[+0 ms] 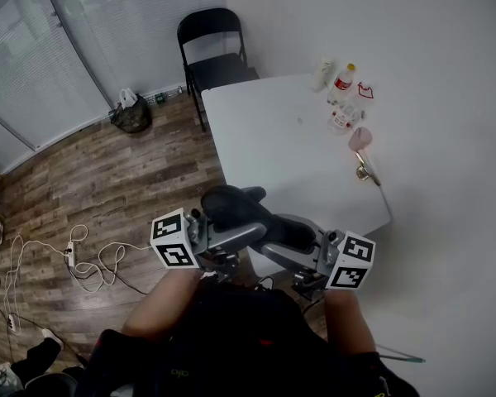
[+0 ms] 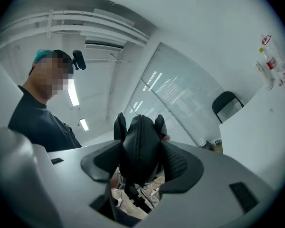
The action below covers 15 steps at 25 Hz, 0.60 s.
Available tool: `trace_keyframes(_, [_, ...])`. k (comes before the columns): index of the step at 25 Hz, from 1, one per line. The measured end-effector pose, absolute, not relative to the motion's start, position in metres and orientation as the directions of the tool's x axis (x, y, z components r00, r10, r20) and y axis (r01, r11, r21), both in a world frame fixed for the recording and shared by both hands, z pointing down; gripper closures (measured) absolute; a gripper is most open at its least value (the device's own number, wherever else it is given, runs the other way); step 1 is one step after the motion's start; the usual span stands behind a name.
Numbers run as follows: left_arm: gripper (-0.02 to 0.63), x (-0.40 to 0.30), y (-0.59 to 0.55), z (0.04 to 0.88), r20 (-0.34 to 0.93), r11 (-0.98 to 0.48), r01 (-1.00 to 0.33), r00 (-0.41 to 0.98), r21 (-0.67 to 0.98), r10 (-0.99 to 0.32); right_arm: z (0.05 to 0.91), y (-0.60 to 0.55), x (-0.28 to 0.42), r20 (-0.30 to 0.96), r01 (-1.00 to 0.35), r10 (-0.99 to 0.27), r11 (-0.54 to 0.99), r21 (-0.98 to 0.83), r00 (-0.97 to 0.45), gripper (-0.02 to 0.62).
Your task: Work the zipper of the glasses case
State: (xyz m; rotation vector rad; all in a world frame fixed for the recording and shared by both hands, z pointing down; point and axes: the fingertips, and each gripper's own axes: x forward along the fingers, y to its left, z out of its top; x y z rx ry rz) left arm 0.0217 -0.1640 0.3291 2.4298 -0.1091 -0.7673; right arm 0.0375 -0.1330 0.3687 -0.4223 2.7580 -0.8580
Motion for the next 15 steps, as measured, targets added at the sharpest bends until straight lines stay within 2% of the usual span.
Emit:
trace_keyframes(5, [0.292,0.017,-0.167,0.333,-0.505,-0.808,0.071,0.812,0.584,-0.293,0.377,-0.129,0.03,-0.057,-0.237,-0.322,0.795,-0.558,-0.945,0.325])
trace_keyframes(8, [0.329,0.013,-0.177,0.336,-0.498,-0.765,0.061,0.791,0.641,-0.355,0.377,-0.131,0.026,-0.037,-0.268,-0.334,0.813,-0.517,-0.942,0.324])
trace_keyframes(12, [0.333,0.006,-0.2,0.336,-0.475,-0.689,0.041,0.754,0.724,-0.453,0.368,-0.137,0.043,-0.086,-0.331,-0.407,0.832,-0.445,-0.909,0.325])
trace_keyframes(15, [0.334,0.001,-0.221,0.329,-0.454,-0.67,-0.004,0.732,0.742,-0.507,0.377,-0.144,0.066,-0.086,-0.432,-0.496,0.818,-0.381,-0.864,0.325])
